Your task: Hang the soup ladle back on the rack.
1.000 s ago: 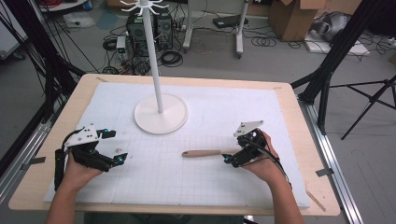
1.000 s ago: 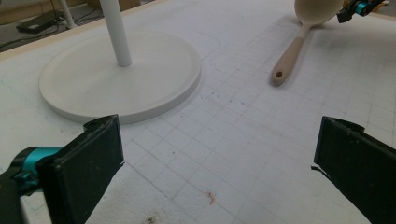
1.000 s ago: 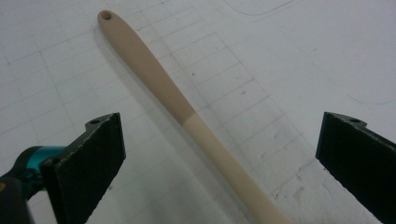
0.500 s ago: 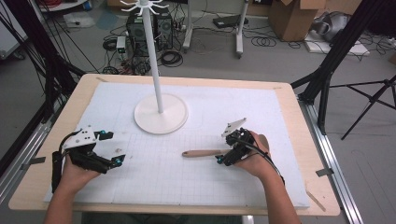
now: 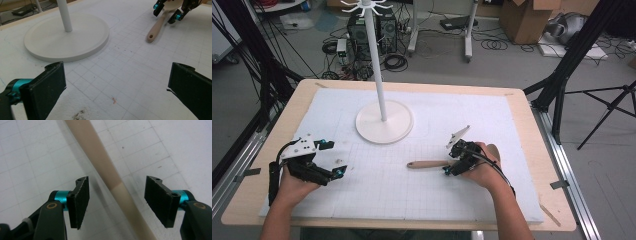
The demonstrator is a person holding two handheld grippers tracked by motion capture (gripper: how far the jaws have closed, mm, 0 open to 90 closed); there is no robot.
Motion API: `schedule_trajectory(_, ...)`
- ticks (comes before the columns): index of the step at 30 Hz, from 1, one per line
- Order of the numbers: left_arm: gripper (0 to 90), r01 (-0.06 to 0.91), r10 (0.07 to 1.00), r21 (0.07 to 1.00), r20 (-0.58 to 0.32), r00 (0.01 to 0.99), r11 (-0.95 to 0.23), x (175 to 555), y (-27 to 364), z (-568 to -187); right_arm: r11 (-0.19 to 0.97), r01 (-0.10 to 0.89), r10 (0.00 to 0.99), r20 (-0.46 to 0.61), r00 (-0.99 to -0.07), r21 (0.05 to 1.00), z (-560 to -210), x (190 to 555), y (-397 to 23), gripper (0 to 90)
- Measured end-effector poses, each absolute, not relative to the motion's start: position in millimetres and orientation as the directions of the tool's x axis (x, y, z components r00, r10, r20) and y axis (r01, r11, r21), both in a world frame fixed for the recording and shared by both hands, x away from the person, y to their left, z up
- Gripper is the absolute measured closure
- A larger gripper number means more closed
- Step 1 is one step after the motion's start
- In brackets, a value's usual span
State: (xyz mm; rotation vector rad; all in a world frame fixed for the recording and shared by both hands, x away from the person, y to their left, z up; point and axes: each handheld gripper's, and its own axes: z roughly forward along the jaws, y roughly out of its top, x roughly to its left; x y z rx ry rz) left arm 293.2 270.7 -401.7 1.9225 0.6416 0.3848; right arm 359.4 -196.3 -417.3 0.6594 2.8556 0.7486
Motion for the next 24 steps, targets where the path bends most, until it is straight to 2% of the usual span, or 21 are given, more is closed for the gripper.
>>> schedule_trajectory(6,1.7,0.262,0.59,0.907,-0.018,0.807,-0.331,293.3,270.7,-401.9,0.811,0.368,0.419,-0.013,-0.908,0.455,-413.7,361.7,-193.1,45.1)
schedule_trajectory(14,1.7,0.262,0.589,0.907,-0.019,0.808,-0.33,293.2,270.4,-401.9,0.821,0.365,0.404,0.005,-0.915,0.44,-416.8,363.6,-192.4,52.1)
schedule_trajectory(18,1.7,0.262,0.586,0.905,-0.018,0.81,-0.335,293.5,269.5,-402.2,0.823,0.368,0.402,0.012,-0.915,0.432,-415.5,364.4,-192.9,59.7)
schedule_trajectory(24,1.7,0.264,0.586,0.906,-0.021,0.81,-0.331,293.4,268.7,-402.6,0.84,0.355,0.389,0.002,-0.921,0.41,-414.0,366.2,-189.6,62.0)
